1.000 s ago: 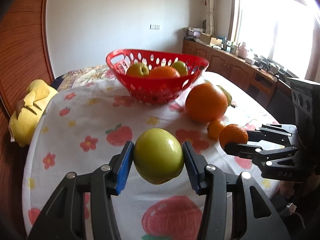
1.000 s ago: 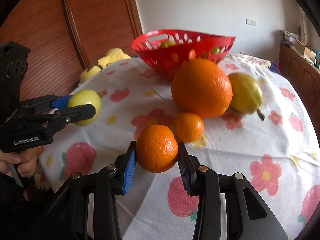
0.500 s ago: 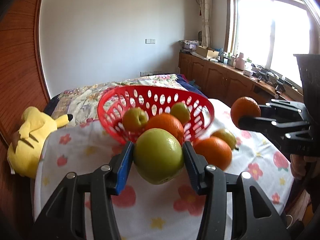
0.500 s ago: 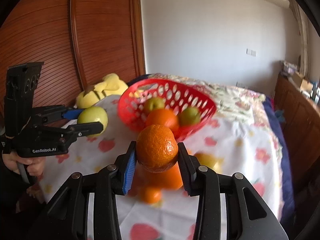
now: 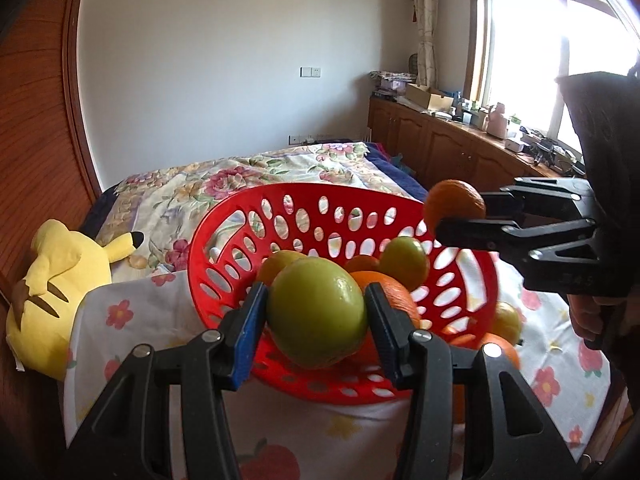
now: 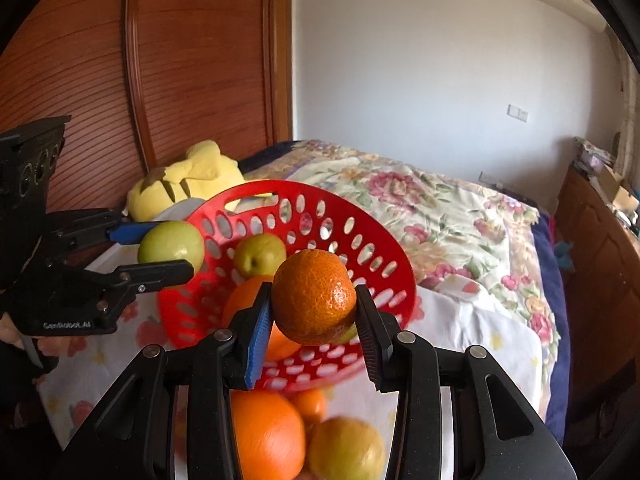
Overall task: Organize fruits
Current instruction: 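Carry the apple and tangerine over the red basket and open both tools inside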
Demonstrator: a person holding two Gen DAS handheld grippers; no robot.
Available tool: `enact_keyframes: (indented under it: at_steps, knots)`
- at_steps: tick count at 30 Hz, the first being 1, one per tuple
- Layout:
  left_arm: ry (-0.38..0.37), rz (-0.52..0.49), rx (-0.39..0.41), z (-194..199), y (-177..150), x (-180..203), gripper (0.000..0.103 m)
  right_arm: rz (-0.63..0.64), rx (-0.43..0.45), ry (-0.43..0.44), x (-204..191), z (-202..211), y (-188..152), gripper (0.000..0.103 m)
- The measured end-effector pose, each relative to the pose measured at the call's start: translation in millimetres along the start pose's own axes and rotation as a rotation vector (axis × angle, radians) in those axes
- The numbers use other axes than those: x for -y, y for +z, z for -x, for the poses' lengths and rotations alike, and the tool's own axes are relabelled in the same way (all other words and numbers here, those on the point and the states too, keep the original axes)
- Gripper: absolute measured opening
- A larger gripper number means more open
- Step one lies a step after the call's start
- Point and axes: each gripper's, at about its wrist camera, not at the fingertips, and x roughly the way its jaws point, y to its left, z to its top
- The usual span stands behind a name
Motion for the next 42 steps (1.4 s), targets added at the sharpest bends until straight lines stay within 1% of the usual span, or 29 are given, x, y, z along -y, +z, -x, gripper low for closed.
enact_keyframes:
  at_steps: [3, 9, 16, 21, 25, 31, 39, 42]
  knots:
    - [0.008, 0.02, -0.005, -12, 1, -6, 0.049, 0.021, -0.024, 0.007, 1, -21, 9, 0.04]
    - [-0.006, 0.037, -0.02, -27, -2, -13, 0.049, 0.034, -0.072, 0.057, 1, -53, 17, 0.04]
    - [-0.023, 0.042, -0.023, -29, -5, -13, 0.049, 0.028, -0.128, 0.089, 1, -76, 19, 0.04]
    - [-0.024, 0.048, -0.025, -31, -6, -15, 0.049, 0.031, -0.153, 0.08, 0, -83, 18, 0.04]
    - [-0.019, 0.044, -0.024, -32, -5, -17, 0.049, 0.007, -0.135, 0.077, 1, -75, 18, 0.045]
    - [-0.015, 0.036, -0.023, -32, -4, -16, 0.049, -0.006, -0.103, 0.07, 3, -57, 16, 0.044]
    - [-0.014, 0.027, -0.016, -27, 0, -11, 0.05, -0.056, -0.056, 0.06, 9, -29, 7, 0.045]
    - [-0.019, 0.03, -0.003, -21, 1, -9, 0.053, -0.075, -0.046, 0.049, 11, -21, 0, 0.045]
